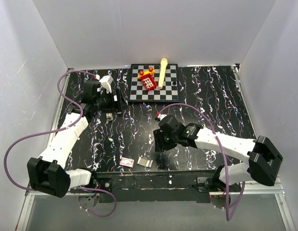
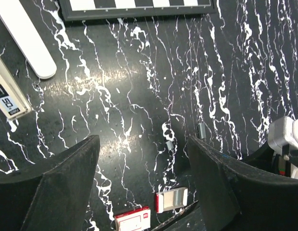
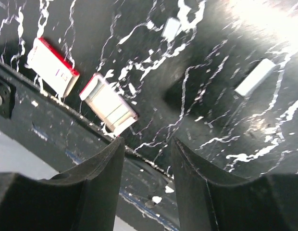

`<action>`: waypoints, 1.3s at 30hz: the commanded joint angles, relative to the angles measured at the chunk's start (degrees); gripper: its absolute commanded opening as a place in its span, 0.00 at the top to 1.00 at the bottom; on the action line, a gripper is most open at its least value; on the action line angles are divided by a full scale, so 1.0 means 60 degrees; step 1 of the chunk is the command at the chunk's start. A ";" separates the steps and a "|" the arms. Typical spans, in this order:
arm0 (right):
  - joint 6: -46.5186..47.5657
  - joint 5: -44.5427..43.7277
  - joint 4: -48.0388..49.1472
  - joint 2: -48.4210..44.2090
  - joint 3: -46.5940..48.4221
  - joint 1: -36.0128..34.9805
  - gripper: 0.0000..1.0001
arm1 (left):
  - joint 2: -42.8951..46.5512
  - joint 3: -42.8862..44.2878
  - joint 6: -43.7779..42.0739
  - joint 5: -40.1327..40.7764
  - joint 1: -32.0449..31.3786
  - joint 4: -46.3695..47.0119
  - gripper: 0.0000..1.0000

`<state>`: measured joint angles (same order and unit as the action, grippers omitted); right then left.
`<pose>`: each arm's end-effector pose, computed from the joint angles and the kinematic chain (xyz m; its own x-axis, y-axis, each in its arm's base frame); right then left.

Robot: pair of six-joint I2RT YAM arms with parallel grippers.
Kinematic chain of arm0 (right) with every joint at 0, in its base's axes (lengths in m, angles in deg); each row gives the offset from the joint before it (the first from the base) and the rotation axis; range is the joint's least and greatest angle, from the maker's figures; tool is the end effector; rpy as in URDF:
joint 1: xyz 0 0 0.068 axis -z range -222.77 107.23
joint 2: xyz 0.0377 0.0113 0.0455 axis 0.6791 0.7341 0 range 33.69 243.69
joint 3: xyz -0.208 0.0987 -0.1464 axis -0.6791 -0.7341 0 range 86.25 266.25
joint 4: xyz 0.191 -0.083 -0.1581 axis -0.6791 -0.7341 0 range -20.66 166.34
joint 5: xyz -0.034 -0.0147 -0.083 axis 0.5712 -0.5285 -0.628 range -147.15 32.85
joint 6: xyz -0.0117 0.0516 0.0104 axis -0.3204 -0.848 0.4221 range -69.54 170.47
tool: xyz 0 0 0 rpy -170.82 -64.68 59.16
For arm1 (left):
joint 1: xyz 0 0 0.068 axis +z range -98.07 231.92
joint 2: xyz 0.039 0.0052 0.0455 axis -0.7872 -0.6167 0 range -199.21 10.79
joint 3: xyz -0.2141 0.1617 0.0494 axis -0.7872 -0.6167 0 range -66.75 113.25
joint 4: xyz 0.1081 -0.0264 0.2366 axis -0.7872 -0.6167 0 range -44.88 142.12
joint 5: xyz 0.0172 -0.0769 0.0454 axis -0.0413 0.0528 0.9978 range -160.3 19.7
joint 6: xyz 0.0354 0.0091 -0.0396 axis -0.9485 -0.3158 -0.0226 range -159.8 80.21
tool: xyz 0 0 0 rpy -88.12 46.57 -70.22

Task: Unload the staples from the stapler

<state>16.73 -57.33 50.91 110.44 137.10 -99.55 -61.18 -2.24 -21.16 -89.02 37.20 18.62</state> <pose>0.1505 0.2297 0.2318 -0.8198 -0.2379 -0.5209 -0.4572 0.8197 0.3450 0.2585 -0.0797 0.3216 -0.7526 -0.1152 -0.6484 0.2476 0.8628 -0.4407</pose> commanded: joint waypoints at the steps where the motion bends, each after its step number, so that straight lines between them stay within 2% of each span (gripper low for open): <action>1: -0.0544 0.0306 -0.0287 0.0025 0.0123 -0.0819 0.50 | 0.0597 -0.0482 -0.0366 -0.0089 0.0022 0.0031 0.27; 6: -0.0793 0.0996 -0.0361 0.0435 0.0372 -0.1772 0.58 | 0.0773 -0.0878 -0.0425 0.0029 0.0007 0.0294 0.27; 11: -0.0706 0.1656 -0.0156 0.1210 0.0796 -0.2285 0.94 | 0.1051 -0.1214 -0.0439 0.0176 0.0022 0.0528 0.28; 12: -0.0633 0.1715 -0.0142 0.1401 0.0942 -0.2358 0.99 | 0.1124 -0.1317 -0.0439 0.0234 0.0022 0.0601 0.28; 25: 0.0115 0.2316 -0.0493 0.3525 0.2598 -0.2623 0.99 | 0.1403 -0.1655 -0.0439 0.0425 0.0022 0.0749 0.28; 39: 0.0086 0.1833 -0.1254 0.4332 0.3068 -0.2637 0.99 | 0.1300 -0.1626 -0.0425 0.0351 0.0022 0.0778 0.28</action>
<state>16.69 -45.03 45.91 135.86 152.83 -114.91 -54.73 -11.94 -23.30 -87.21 37.20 22.23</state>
